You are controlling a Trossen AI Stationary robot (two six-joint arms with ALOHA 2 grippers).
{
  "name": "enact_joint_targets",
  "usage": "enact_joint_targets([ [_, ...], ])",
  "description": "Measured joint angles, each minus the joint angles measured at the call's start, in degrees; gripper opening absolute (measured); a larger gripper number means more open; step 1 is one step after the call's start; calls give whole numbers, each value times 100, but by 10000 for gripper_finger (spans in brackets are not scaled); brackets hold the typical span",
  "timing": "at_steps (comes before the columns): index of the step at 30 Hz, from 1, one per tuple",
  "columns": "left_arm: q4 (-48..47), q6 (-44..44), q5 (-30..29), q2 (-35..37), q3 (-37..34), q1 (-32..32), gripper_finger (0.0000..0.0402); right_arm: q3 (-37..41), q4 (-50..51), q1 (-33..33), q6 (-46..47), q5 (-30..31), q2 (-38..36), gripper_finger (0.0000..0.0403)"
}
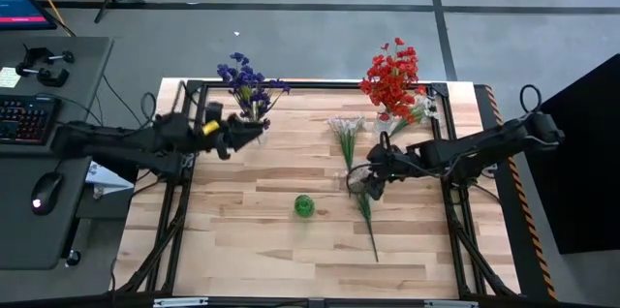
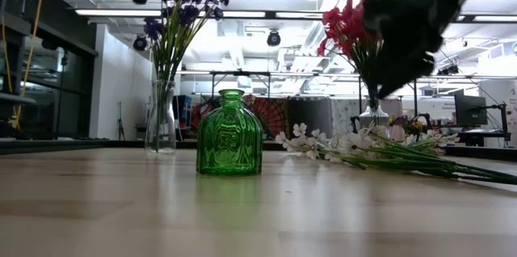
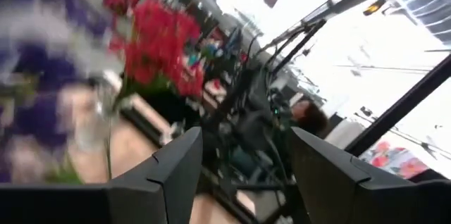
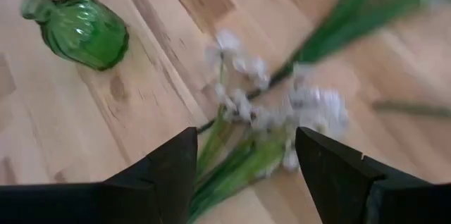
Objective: Sort flowers into vase by color
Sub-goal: Put the bottom right white flowers into the green flower vase
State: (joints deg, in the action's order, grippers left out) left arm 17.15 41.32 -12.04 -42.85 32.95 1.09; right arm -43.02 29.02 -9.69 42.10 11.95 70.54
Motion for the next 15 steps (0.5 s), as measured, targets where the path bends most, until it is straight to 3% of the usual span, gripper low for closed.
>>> enact_joint_targets([
  [4, -457, 574, -203, 0, -146, 621, 197, 407, -127, 0, 794, -518, -240, 229],
  [8, -1814, 1166, -347, 0, -136, 1220, 197, 699, -320, -87, 1195, -1324, -234, 229],
  [11, -2999, 1623, -653, -29, -142, 1625, 197, 799, -548, -244, 1637, -1467, -216, 229],
  [15, -3896, 1946, -912, -257, -142, 2057, 197, 757, -750, -582, 2041, -1505, -173, 229],
])
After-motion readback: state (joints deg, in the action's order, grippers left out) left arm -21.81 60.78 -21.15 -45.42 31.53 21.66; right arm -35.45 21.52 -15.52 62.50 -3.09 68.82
